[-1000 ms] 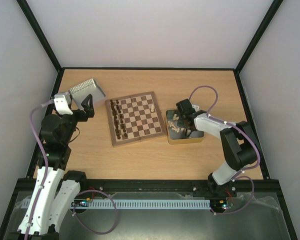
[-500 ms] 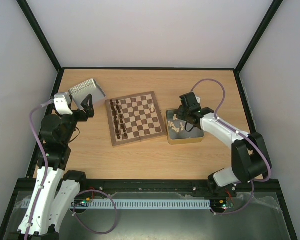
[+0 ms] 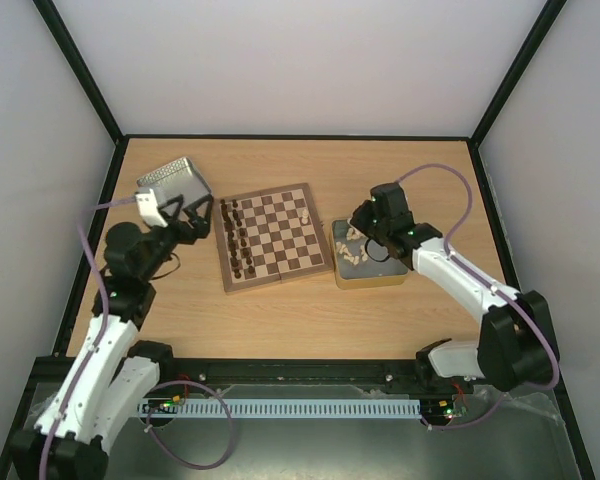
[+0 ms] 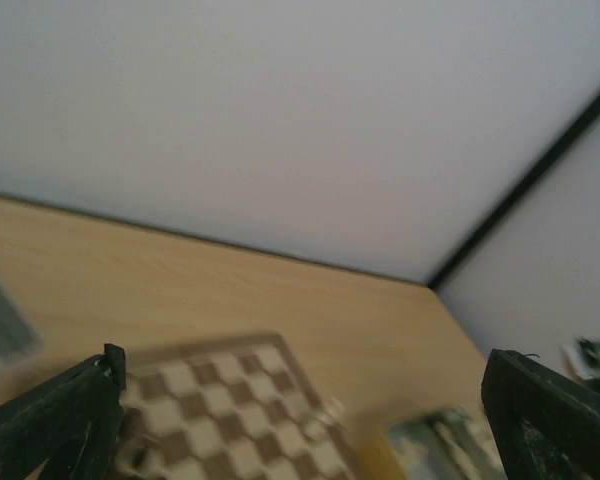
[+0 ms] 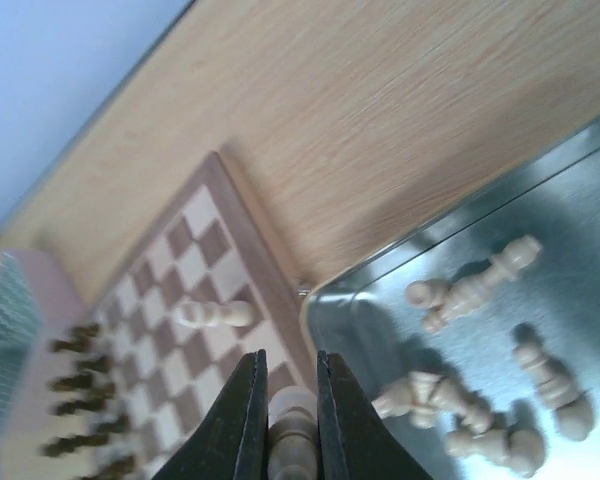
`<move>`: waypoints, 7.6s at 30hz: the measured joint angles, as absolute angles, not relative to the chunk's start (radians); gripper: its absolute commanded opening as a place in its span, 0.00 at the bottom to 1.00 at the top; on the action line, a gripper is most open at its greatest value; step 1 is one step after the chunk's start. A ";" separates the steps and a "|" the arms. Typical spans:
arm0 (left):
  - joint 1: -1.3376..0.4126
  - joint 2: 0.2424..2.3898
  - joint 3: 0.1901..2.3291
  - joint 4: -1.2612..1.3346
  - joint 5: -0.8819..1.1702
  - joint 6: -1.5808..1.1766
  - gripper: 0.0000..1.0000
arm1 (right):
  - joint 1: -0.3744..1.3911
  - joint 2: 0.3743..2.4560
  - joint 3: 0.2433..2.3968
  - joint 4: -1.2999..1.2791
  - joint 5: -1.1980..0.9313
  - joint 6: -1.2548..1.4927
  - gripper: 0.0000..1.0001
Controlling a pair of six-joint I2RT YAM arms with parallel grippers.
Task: Set up the chess pieces on the board
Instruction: Pick up the chess piece from the storage box, then place the chess piece on the chessboard.
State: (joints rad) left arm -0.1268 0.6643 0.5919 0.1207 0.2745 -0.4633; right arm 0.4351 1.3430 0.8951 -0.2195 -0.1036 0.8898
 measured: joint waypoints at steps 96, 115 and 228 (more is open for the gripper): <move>-0.859 1.667 0.832 0.992 0.427 -0.832 0.03 | 0.435 0.933 0.955 -0.325 -0.177 1.194 0.02; -0.481 0.972 0.712 0.138 0.069 -0.529 0.05 | 0.689 1.635 1.214 -0.464 -0.001 0.617 0.02; -0.367 0.905 0.585 0.355 0.659 -0.606 0.06 | 0.715 1.383 1.107 -0.105 -0.289 0.639 0.56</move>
State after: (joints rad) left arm -0.3672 0.9054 0.5850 0.3550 0.6594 -0.6064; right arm 0.7155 1.3827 1.1072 -0.1047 -0.2893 0.6392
